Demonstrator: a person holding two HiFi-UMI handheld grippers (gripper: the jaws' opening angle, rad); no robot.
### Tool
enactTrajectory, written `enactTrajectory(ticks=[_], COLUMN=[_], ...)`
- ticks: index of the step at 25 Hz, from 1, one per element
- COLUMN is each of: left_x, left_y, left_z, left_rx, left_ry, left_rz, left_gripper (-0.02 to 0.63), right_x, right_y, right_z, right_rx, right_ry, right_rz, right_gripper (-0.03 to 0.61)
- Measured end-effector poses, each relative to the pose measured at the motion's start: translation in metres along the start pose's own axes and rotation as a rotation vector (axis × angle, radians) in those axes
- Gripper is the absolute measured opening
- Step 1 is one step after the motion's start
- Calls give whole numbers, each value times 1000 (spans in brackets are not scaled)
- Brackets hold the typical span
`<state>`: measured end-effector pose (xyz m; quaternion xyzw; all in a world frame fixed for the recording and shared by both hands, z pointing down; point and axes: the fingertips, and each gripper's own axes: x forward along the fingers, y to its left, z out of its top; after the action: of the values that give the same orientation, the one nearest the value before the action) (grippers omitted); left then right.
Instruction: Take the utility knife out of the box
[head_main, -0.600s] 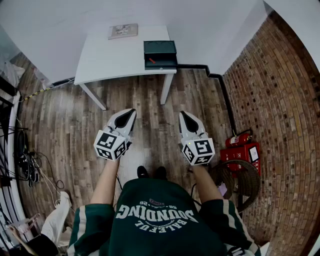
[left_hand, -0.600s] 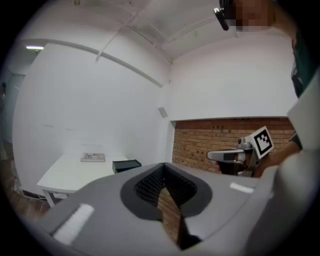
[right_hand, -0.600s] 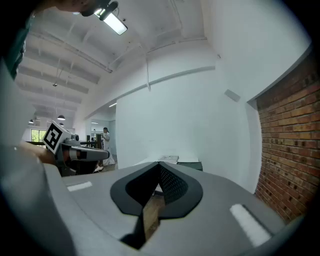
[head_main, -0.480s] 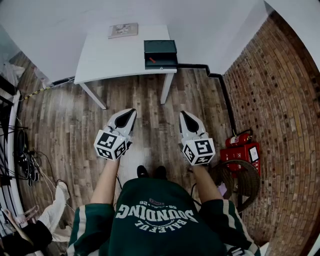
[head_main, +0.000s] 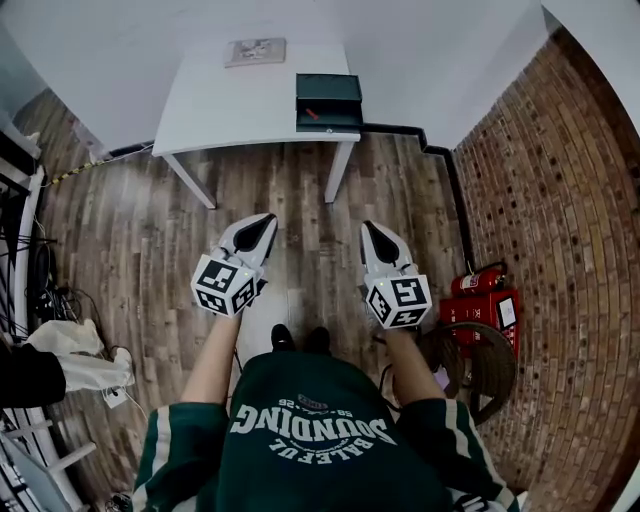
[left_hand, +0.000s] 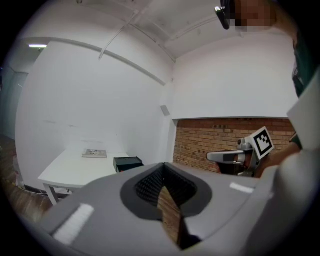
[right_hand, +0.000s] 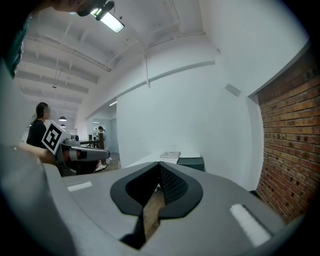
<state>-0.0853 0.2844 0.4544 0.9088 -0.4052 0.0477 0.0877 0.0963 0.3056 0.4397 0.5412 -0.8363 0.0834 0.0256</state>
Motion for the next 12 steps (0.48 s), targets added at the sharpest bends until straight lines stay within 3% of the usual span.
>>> enactTrajectory(ticks=[12], left_x=[6], left_y=[-19], left_z=[-4], left_rx=[-7], left_ry=[7], left_rz=[51], left_gripper=[51], right_x=[-6], right_y=[-9], right_z=[-7], right_rx=[16], right_ry=[16], right_rz=[82], right_gripper=[2])
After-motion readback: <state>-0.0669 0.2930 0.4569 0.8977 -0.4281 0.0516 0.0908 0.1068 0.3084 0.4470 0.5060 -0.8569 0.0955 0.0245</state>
